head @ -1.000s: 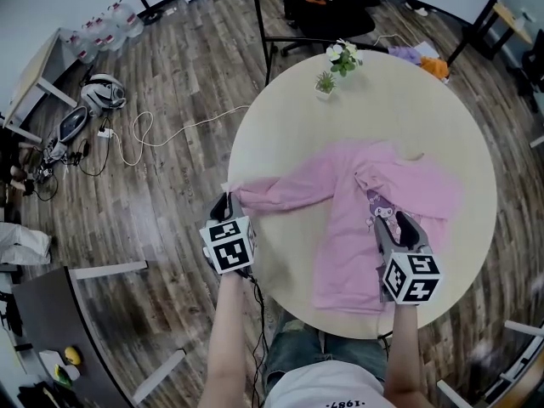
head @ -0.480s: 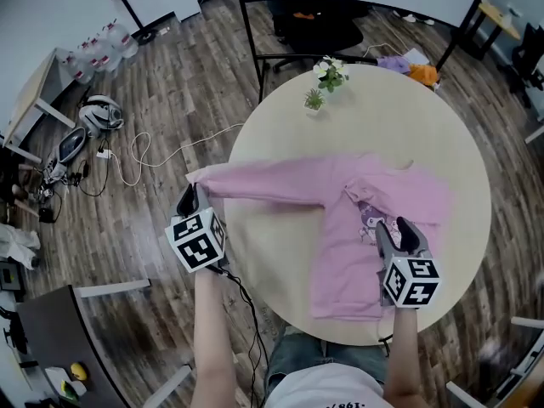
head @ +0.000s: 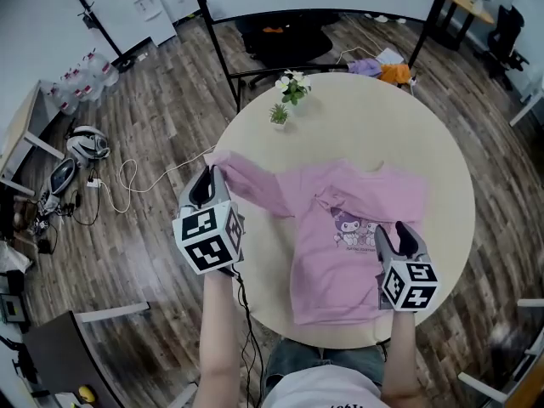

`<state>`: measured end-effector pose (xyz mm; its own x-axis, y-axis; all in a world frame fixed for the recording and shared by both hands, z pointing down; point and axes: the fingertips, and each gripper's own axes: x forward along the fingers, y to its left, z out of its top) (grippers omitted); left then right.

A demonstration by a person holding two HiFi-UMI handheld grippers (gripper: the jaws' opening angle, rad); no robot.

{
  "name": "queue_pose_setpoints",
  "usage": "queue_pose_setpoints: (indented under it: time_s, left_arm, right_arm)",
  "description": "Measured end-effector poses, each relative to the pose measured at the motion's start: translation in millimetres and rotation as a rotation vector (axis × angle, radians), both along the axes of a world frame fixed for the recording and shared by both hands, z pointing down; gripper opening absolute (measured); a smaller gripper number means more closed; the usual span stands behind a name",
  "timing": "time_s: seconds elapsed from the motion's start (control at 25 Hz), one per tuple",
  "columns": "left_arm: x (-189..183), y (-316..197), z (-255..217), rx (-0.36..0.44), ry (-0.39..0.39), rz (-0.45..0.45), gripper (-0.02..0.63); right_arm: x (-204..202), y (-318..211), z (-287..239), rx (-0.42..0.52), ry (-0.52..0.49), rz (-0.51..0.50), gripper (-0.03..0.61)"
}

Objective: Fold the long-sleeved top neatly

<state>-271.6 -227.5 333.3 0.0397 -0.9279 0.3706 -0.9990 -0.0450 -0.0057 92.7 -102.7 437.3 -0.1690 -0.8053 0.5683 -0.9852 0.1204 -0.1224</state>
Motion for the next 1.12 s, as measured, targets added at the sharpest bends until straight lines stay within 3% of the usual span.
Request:
queue_pose_setpoints:
  time_s: [0.48, 0.8, 1.12]
  left_arm:
    - [198, -10, -20, -0.017, 0.007, 0.281, 0.025]
    - [280, -4, 13, -0.085, -0.094, 0.374, 0.026]
    - [352, 1, 80, -0.216, -0.157, 0.468, 0.026]
  right_arm:
    - [112, 24, -5, 0.011, -0.02, 0.139, 0.227]
    - [175, 40, 5, -0.002, -0.028, 0.198, 0.227]
    - [211, 48, 23, -0.034, -0.041, 0.236, 0.227]
